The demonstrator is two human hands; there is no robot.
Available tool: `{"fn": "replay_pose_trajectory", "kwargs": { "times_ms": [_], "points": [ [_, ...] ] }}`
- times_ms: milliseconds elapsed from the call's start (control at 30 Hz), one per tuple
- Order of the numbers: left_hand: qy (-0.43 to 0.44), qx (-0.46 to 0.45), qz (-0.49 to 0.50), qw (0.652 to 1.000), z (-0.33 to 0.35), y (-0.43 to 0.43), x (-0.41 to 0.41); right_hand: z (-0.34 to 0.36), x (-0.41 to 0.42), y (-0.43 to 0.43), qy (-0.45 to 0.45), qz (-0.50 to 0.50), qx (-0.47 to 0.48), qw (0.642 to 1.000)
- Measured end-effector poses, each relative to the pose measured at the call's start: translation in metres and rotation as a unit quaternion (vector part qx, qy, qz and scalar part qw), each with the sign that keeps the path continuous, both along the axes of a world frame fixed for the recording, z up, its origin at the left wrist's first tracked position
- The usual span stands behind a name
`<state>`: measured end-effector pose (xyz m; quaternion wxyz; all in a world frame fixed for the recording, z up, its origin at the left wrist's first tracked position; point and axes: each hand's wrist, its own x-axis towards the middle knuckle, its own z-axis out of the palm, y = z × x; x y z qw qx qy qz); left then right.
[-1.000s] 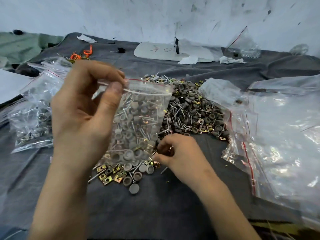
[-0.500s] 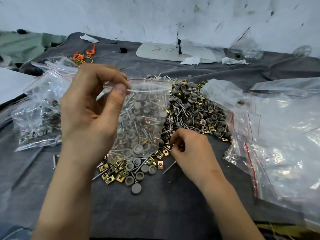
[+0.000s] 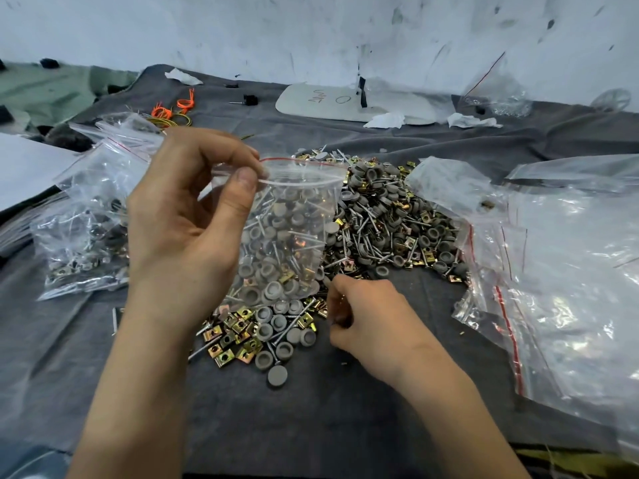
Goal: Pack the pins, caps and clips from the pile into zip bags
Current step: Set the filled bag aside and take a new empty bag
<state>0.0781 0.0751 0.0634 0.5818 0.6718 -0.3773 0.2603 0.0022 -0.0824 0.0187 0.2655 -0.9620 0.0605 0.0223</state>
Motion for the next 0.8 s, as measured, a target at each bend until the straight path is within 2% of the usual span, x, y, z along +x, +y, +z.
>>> {"fn": "replay_pose_trajectory", "kwargs": {
  "times_ms": [133, 200, 267, 333, 400, 500, 700, 800],
  "points": [
    [-0.020, 0.021, -0.014, 0.999, 0.002, -0.004, -0.006, 0.011, -0.002, -0.023, -0.123, -0.047, 0.118, 0.984],
    [-0.039, 0.030, -0.011, 0.999, 0.005, -0.007, -0.011, 0.025, -0.010, -0.033, -0.204, -0.045, 0.232, 0.950],
    [-0.051, 0.036, -0.025, 0.998, 0.008, -0.012, -0.017, 0.041, -0.022, -0.038, -0.313, -0.033, 0.320, 0.894],
    [-0.046, 0.045, -0.052, 0.997, 0.010, -0.017, -0.024, 0.055, -0.033, -0.037, -0.416, -0.016, 0.335, 0.845],
    [-0.042, 0.061, -0.076, 0.994, 0.012, -0.022, -0.030, 0.065, -0.039, -0.032, -0.478, -0.011, 0.300, 0.826],
    [-0.045, 0.082, -0.103, 0.990, 0.011, -0.031, -0.037, 0.067, -0.040, -0.028, -0.489, -0.023, 0.250, 0.835],
    [-0.047, 0.101, -0.113, 0.987, 0.007, -0.038, -0.040, 0.064, -0.041, -0.032, -0.419, -0.019, 0.235, 0.877],
    [-0.044, 0.092, -0.109, 0.989, 0.006, -0.040, -0.040, 0.066, -0.041, -0.037, -0.432, -0.021, 0.243, 0.868]
  ]
}}
